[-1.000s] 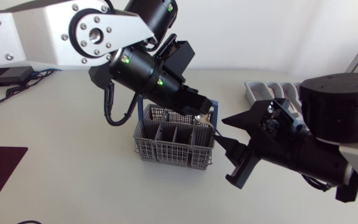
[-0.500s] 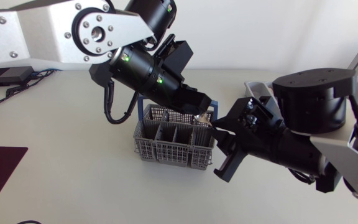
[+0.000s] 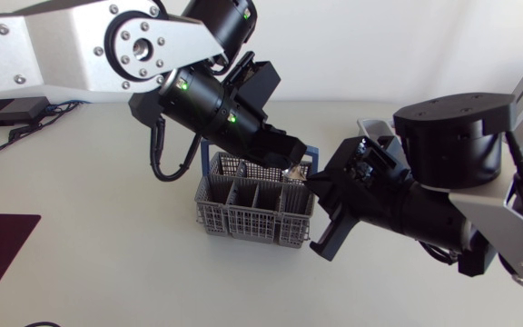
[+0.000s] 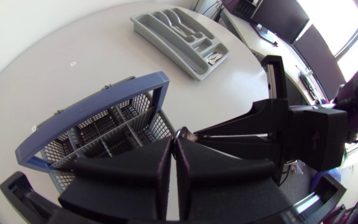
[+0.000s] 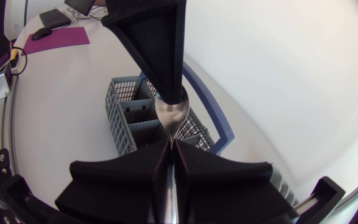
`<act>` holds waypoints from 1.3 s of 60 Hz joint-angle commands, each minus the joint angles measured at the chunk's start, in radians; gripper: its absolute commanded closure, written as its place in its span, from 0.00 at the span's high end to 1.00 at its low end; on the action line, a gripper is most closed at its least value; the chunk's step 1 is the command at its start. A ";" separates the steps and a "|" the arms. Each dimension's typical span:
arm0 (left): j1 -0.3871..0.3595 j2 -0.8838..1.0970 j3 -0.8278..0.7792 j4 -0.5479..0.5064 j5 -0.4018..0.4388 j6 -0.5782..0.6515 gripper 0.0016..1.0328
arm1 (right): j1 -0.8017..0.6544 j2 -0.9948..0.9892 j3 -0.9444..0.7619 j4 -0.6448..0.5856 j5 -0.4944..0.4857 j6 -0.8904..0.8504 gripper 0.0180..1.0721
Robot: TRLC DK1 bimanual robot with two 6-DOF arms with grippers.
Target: Sort the cutlery from the basket into the organizer compartments.
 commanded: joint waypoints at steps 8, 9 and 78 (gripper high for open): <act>0.013 -0.010 0.032 0.018 0.014 -0.016 0.33 | 0.033 0.020 0.014 -0.026 -0.011 -0.009 0.05; 0.016 -0.012 0.032 0.020 0.014 -0.016 0.39 | 0.034 0.020 0.014 -0.028 -0.011 -0.008 0.05; 0.447 -0.340 -0.297 0.185 -0.164 0.210 0.96 | -0.966 0.116 0.055 -0.425 -0.765 -0.722 0.05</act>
